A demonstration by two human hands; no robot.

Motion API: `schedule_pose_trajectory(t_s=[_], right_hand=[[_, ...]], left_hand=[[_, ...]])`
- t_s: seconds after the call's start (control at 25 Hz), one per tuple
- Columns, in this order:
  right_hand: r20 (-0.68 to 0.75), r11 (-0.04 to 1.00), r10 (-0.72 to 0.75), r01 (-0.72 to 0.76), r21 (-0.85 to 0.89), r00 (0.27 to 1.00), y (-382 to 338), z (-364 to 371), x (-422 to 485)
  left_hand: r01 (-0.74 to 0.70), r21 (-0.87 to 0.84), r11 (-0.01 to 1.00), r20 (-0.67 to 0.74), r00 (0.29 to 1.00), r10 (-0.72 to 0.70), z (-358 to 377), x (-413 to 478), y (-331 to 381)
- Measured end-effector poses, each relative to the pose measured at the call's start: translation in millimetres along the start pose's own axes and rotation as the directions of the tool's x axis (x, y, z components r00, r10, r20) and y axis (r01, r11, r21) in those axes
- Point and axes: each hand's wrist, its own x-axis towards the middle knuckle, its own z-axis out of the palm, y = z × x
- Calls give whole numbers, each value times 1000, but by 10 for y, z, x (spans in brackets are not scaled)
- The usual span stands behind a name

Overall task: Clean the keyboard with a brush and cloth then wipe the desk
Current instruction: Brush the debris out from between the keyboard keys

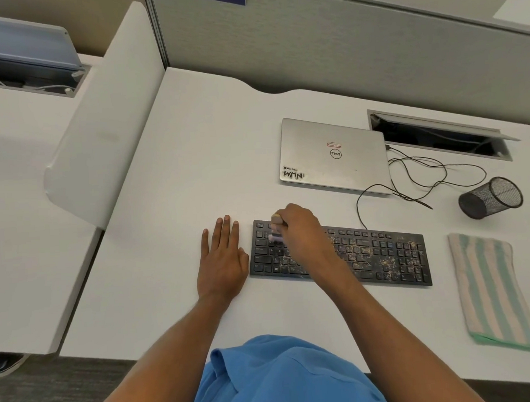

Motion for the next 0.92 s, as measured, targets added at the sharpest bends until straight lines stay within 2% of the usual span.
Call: schedule_pose_trajectory(t_s=[0.08,0.2,0.32,0.36,0.48,0.56,0.68,0.8,0.92], right_hand=[[-50,993,92,-88,79,994,162,-15,30],[-140,988,145,-151,-34,979,224,-116,-73],[-163,950,5,-56,-306,987,114,-109,-110],[-145,939,-40,-12,-343,989,67,-68,-89],[-75,965,-87,65,-255,993,-36,56,-55],[-61,971,-58,43,-235,996,28,77,-68],[-135,959,-56,16,-282,989,167,-47,-116],[-165,968,55,-93,-232,985,185,-117,-144],[-126,973,4,-33,-229,992,105,-56,-95]], left_hand=[[2,-1,1000,2,1000,-2,-5,5,1],[3,5,1000,8,1000,-3,-6,3,-1],[3,10,1000,13,1000,-3,-3,4,1],[3,10,1000,10,1000,-3,-1,5,0],[3,7,1000,2,1000,-3,1,-5,-5],[-2,7,1000,-2,1000,2,5,-6,-4],[-3,2,1000,-4,1000,3,12,2,-11],[-1,3,1000,1,1000,1,9,-1,-9],[-1,1,1000,0,1000,1,0,1,1]])
